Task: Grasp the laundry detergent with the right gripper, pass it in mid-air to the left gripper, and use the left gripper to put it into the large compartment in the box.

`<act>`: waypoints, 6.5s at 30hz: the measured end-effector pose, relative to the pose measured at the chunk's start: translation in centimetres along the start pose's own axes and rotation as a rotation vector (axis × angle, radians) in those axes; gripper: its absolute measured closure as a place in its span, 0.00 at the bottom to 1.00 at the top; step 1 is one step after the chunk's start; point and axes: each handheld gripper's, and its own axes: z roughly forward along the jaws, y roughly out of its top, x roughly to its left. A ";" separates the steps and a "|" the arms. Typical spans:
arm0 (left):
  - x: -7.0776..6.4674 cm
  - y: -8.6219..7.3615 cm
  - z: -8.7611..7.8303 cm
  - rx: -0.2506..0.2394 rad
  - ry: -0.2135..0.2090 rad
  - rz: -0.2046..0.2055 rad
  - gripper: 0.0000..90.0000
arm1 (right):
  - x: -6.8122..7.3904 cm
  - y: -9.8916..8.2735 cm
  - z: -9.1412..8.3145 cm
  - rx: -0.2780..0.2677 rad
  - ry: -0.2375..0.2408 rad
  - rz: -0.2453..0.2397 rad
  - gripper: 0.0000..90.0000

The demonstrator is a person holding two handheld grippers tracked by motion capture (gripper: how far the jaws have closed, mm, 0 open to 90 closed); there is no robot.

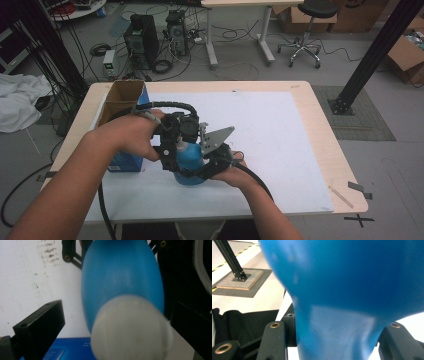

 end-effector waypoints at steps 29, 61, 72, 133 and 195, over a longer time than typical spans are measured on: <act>-0.3 -0.3 1.0 0.009 0.007 -0.023 0.06 | -0.2 1.0 1.5 -0.008 -0.003 -0.022 0.51; -0.6 -0.2 0.6 0.026 0.055 -0.021 0.24 | -0.2 1.1 1.5 -0.024 -0.016 -0.021 0.51; -0.5 -0.1 0.6 0.034 0.072 -0.021 0.27 | -0.3 1.1 1.6 -0.037 -0.023 -0.023 0.51; 0.1 1.0 -1.8 0.126 0.093 -0.081 0.43 | -0.5 2.3 -1.7 0.008 -0.036 0.013 0.22; 6.3 -10.5 -17.8 0.115 -0.036 -1.268 0.43 | -1.7 4.9 -10.2 0.695 0.001 -0.044 0.00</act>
